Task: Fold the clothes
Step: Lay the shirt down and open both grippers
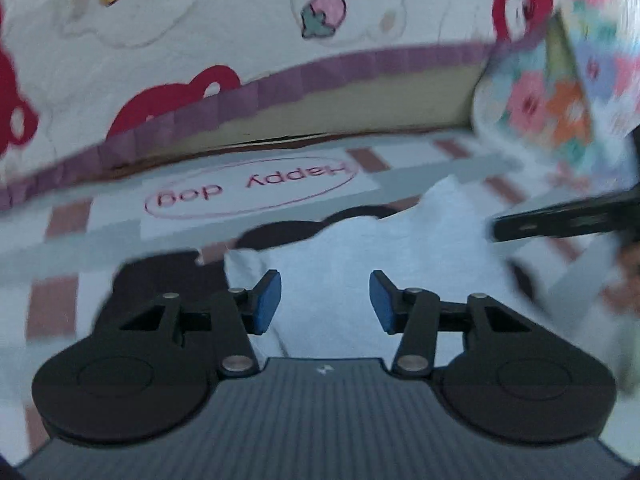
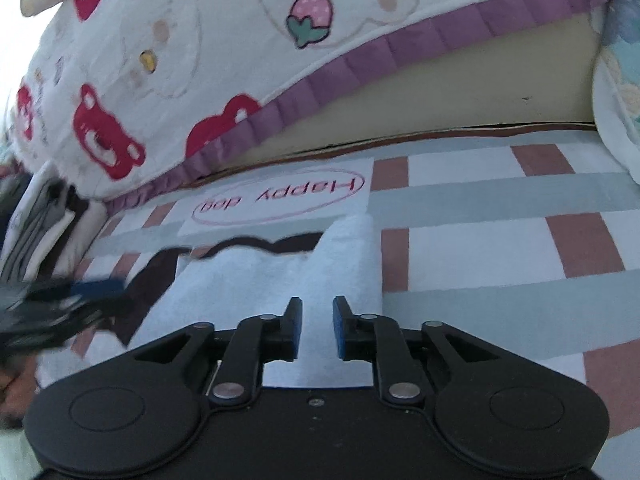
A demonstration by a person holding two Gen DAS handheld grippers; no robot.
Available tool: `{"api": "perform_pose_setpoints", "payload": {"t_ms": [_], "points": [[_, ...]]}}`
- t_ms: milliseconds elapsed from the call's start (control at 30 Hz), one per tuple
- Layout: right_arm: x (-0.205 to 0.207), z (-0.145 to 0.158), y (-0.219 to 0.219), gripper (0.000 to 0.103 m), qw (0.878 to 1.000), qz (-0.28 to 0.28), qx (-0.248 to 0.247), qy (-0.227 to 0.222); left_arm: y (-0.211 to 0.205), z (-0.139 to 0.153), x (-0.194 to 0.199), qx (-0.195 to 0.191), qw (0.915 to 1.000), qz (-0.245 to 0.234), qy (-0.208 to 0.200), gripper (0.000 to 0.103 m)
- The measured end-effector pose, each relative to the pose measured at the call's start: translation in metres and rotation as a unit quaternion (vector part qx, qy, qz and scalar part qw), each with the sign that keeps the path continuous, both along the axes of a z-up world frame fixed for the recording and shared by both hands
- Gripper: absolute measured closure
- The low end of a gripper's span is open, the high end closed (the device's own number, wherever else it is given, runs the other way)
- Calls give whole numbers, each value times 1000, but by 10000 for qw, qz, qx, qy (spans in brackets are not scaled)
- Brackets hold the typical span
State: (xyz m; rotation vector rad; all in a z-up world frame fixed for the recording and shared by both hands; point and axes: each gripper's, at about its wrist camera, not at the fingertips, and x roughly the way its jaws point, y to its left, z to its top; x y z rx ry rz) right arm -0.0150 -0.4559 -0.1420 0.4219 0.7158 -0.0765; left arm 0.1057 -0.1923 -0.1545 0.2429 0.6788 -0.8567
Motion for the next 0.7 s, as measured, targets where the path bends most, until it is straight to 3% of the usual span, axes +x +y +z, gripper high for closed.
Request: {"api": "perform_pose_setpoints", "payload": {"t_ms": [67,133,267,333,433,567,700], "points": [[-4,-3,0,81,9998,144,-128,31,-10,-12,14,152,9998,73,42,53],[-8,-7,2,81,9992,268,-291,100,-15,-21,29,295,9988,198,345,51],[-12,-14,-2,81,9989,364,-303,69,-16,-34,52,143,9943,526,921,39],[-10,-16,-4,81,9990,361,-273,71,-16,-39,62,60,9903,623,1241,41],[-8,-19,-4,79,9990,352,-285,64,-12,-36,63,-225,9872,646,1444,94],[-4,-23,-5,76,9989,341,-302,55,-8,-5,42,-272,9947,607,785,98],[-1,-26,-5,72,9989,329,-320,46,5,1,36,-480,9931,968,451,98]]}}
